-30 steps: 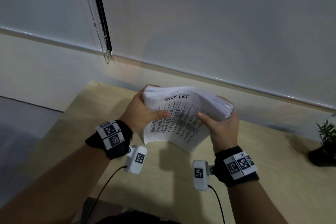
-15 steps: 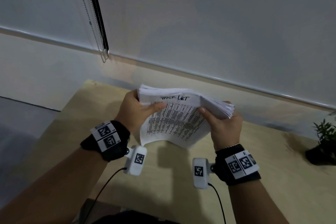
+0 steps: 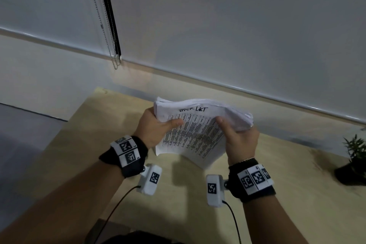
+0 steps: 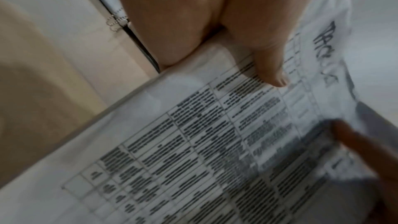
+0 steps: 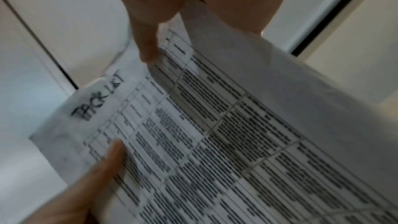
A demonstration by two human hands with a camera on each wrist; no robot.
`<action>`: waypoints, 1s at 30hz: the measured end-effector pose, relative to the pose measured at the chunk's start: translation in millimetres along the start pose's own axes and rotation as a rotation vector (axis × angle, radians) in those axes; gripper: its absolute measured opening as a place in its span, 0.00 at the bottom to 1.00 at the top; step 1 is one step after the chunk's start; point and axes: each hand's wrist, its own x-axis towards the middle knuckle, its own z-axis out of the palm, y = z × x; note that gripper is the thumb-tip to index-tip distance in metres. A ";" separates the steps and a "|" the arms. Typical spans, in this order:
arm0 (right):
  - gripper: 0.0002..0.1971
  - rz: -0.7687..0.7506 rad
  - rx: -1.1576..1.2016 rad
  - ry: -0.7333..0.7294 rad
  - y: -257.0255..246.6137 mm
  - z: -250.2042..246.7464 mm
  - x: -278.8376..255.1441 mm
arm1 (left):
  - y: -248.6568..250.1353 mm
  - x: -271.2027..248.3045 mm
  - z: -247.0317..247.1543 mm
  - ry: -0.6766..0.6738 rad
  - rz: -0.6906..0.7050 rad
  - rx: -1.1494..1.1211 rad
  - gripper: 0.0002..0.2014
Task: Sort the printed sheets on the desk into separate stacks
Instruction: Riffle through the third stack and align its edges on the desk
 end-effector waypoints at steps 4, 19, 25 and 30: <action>0.12 0.021 0.046 0.056 3.7 -4.8 0.1 | 4.1 -2.4 -1.0 0.038 0.013 -0.039 0.19; 0.04 -0.383 -0.563 -0.226 -41.6 22.7 23.6 | 97.4 18.2 -6.1 0.133 0.719 0.879 0.39; 0.21 -0.301 -0.769 0.018 -26.2 22.5 27.8 | 78.1 31.5 -17.6 -0.053 0.376 0.445 0.14; 0.57 0.089 -0.512 0.232 25.4 -27.2 23.4 | 45.7 34.4 -61.5 0.064 0.088 0.182 0.11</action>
